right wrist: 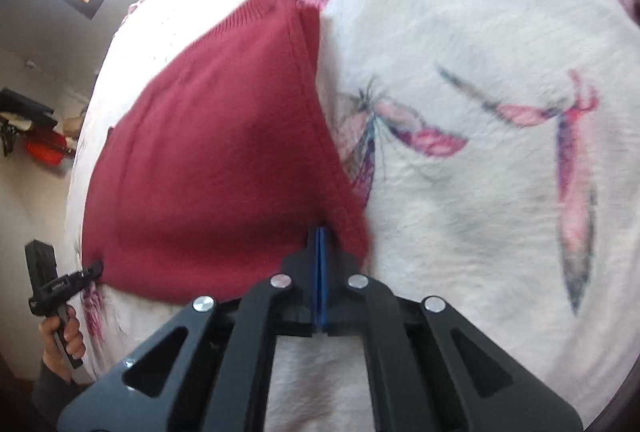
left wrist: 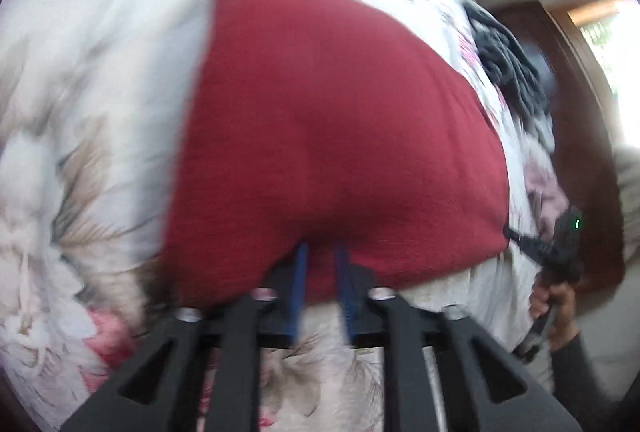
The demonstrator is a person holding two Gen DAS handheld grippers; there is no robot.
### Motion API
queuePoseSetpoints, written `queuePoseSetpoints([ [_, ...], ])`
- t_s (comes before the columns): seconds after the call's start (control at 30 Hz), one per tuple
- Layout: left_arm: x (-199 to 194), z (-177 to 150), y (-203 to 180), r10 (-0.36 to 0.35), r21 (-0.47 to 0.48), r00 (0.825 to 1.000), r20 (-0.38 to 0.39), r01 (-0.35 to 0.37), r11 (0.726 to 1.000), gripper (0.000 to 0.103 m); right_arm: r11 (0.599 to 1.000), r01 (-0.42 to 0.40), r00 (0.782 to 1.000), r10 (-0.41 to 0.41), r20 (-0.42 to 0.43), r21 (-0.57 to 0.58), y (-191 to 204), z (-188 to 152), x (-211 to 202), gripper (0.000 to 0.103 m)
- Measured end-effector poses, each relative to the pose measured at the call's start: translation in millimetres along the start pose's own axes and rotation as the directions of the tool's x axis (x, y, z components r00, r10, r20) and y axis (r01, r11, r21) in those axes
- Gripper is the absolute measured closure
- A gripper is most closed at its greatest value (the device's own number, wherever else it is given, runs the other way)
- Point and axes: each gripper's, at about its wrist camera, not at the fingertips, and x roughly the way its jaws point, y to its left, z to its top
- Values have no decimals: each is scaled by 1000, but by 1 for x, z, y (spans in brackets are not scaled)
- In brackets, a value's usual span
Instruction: Fold small clothes
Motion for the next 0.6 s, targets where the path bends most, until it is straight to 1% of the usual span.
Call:
queuePoseSetpoints([
  [0.03, -12, -5, 3, -10, -4, 1000, 16, 10, 1000, 86, 999, 21, 1000, -20, 21, -28, 9, -1, -9, 91],
  [0.07, -20, -7, 7, -19, -12, 999, 29, 20, 1000, 77, 995, 53, 998, -50, 45, -82, 26, -4, -18, 85],
  [0.1, -31, -10, 12, -32, -29, 998, 52, 33, 999, 65, 981, 95, 994, -85, 72, -166, 48, -12, -30, 81],
  [0.13, -43, -11, 22, -49, -44, 997, 68, 52, 998, 62, 965, 115, 992, -98, 83, -234, 66, -19, -35, 79],
  [0.17, -50, -17, 28, -61, -66, 994, 86, 67, 996, 55, 932, 130, 990, -106, 89, -337, 97, -33, -38, 72],
  [0.2, -57, -21, 32, -51, -82, 993, 107, 60, 995, 43, 903, 140, 989, -113, 91, -406, 119, -43, -38, 61],
  [0.23, -65, -21, 34, -29, -93, 992, 125, 41, 995, 36, 869, 150, 988, -118, 97, -471, 140, -57, -37, 56],
  [0.27, -70, -26, 37, -15, -102, 990, 141, 29, 994, 31, 825, 159, 987, -121, 106, -543, 165, -74, -32, 48],
  [0.3, -74, -29, 39, -17, -112, 989, 149, 34, 993, 31, 758, 175, 984, -127, 122, -628, 194, -95, -25, 44],
  [0.33, -79, -32, 45, -28, -130, 988, 151, 48, 990, 31, 694, 198, 980, -133, 148, -692, 219, -113, -17, 43],
  [0.37, -83, -35, 49, -31, -143, 988, 154, 53, 988, 30, 628, 221, 975, -135, 176, -746, 240, -131, -11, 39],
  [0.4, -86, -38, 53, -31, -150, 987, 160, 56, 987, 30, 551, 238, 971, -130, 199, -800, 265, -152, 0, 36],
  [0.43, -90, -41, 57, -31, -158, 985, 169, 58, 986, 30, 476, 263, 965, -127, 231, -839, 286, -170, 10, 36],
  [0.47, -90, -42, 55, -33, -164, 983, 179, 62, 984, 30, 432, 279, 960, -123, 250, -858, 300, -178, 17, 36],
  [0.5, -96, -45, 60, -38, -169, 980, 195, 72, 983, 30, 372, 298, 955, -117, 274, -879, 323, -190, 32, 36],
  [0.57, -111, -54, 71, -36, -177, 975, 218, 75, 981, 30, 279, 333, 943, -108, 315, -901, 350, -210, 48, 36],
  [0.6, -114, -56, 73, -33, -178, 973, 226, 75, 981, 30, 202, 375, 927, -100, 362, -905, 365, -223, 58, 36],
])
